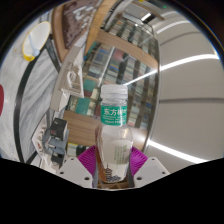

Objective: Pour water

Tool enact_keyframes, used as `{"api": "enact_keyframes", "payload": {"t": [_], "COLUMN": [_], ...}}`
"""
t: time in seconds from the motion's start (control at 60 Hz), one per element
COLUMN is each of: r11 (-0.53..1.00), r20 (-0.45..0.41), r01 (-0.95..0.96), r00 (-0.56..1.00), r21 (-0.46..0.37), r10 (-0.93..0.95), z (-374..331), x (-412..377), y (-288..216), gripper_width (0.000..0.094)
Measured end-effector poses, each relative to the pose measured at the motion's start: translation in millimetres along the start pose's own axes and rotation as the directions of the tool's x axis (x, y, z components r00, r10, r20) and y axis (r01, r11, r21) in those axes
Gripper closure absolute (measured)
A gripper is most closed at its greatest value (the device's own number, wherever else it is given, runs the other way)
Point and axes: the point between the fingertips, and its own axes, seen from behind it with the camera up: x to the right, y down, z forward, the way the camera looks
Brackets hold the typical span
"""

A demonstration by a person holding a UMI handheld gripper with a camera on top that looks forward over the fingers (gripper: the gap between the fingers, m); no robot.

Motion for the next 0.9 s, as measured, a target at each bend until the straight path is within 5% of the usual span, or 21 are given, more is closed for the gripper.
{"api": "enact_keyframes", "payload": {"t": [0.233, 0.433, 0.567, 0.683, 0.783, 0.9], "r11": [0.865, 0.827, 0.936, 0.942, 0.730, 0.304], "r20": [-0.064, -0.051, -0.006, 0.137, 0.213, 0.215], "r01": [0.424, 0.465, 0.200, -0.285, -0.683, -0.937], "r00": [0.904, 0.879, 0.978, 0.955, 0.714, 0.265], "r21": [0.269, 0.317, 0.288, 0.179, 0.004, -0.173], "r10": [-0.423, -0.474, -0.207, 0.263, 0.667, 0.940], "z": [-17, -29, -28, -27, -27, -40], "x": [-63, -88, -44, 4, 16, 0], "y": [-141, -161, -139, -126, -94, -74], "gripper_width": [0.0528, 0.0527, 0.0527, 0.0526, 0.0524, 0.0525]}}
